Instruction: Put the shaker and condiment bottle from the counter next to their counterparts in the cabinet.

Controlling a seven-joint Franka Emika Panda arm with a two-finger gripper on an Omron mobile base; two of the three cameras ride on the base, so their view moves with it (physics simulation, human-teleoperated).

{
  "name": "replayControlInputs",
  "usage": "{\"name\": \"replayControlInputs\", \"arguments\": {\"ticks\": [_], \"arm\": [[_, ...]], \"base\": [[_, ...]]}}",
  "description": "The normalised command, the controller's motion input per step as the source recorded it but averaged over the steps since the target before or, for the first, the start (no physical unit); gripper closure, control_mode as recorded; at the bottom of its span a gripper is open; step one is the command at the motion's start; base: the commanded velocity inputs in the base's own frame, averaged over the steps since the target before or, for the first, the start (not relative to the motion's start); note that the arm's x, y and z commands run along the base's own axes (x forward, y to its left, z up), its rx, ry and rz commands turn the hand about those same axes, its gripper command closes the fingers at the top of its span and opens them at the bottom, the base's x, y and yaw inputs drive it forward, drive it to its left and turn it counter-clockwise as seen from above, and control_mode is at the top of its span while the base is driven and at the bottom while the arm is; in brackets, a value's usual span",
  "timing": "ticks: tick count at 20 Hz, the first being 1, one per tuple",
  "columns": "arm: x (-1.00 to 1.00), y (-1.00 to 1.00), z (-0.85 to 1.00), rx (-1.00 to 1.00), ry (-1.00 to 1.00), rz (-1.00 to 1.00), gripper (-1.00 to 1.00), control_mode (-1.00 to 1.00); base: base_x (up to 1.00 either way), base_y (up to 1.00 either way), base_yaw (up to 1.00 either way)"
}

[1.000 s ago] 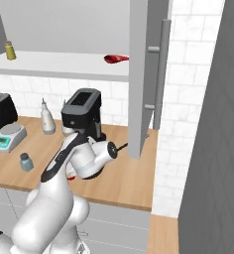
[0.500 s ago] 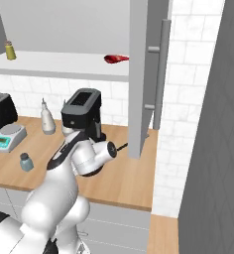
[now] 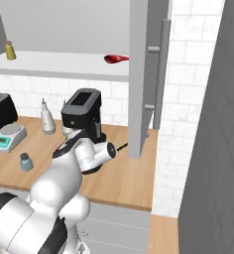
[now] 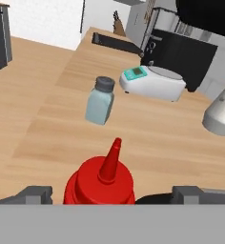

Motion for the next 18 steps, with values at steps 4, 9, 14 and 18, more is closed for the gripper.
{"name": "replayControlInputs", "arguments": {"ticks": [4, 9, 14, 18], "arm": [[0.01, 0.05, -0.28, 0.0, 0.0, 0.0, -1.0, -1.0], [0.04, 0.12, -0.3, 0.0, 0.0, 0.0, 1.0, -1.0], [0.0, 0.09, -0.11, 0.0, 0.0, 0.0, 1.0, -1.0], [0.0, 0.05, 0.09, 0.0, 0.0, 0.0, 1.0, -1.0]], "base": [[0.0, 0.0, 0.0], [0.0, 0.0, 0.0], [0.0, 0.0, 0.0], [0.0, 0.0, 0.0]]}}
